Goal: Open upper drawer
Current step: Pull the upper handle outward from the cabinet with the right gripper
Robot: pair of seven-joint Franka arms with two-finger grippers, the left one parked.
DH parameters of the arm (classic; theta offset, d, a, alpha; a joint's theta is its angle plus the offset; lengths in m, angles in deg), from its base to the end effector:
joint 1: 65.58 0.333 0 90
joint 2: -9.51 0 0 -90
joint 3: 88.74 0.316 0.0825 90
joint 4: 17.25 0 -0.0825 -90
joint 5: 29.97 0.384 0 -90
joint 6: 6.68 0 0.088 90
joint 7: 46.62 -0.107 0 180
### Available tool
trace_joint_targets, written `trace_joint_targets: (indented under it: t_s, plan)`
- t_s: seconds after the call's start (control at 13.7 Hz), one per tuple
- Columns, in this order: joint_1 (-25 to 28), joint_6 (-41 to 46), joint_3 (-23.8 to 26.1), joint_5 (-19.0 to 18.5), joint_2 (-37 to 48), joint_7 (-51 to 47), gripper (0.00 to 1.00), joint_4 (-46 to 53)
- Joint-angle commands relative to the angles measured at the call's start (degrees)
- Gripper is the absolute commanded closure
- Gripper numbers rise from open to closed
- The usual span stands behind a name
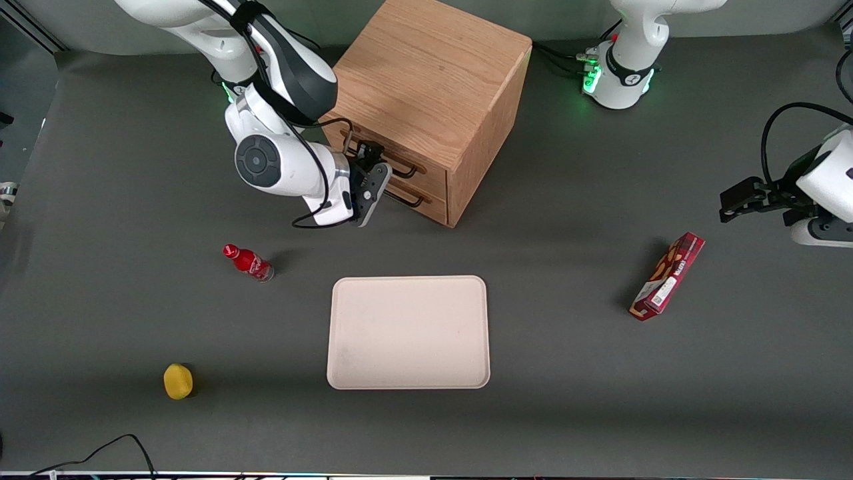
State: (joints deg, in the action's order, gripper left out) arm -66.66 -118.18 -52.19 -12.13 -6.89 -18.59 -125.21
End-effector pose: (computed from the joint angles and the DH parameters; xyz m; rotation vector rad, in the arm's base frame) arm 0.4833 0.3462 0.3780 -2.3859 -1.2447 0.2816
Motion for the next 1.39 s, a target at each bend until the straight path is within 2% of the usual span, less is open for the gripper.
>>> trace_joint_targets:
  t_s: [0.0,0.22,0.36,0.51,0.73,0.88,1.02,1.17,1.31]
  plan:
    - [-0.9,-0.9,-1.8,0.3,1.4,3.4,0.00,-0.9]
    - [-0.9,-0.4,-3.7,-2.5,-0.4,3.5,0.00,2.0]
    - [-0.9,-0.4,-3.9,-2.9,-2.7,3.3,0.00,4.8]
    - [-0.9,0.2,-4.3,-5.3,-5.4,3.2,0.00,8.3]
    - [-0.7,3.0,-5.4,-6.6,-9.3,3.2,0.00,14.2]
    - [-0.9,3.1,-5.4,-9.6,-11.6,3.4,0.00,16.3]
    - [-0.9,3.2,-5.6,-10.1,-13.1,5.0,0.00,18.0]
    - [-0.7,5.0,-8.8,-10.1,-14.8,8.3,0.00,20.9]
    - [-0.8,7.6,-9.2,-10.3,-16.6,10.0,0.00,24.3]
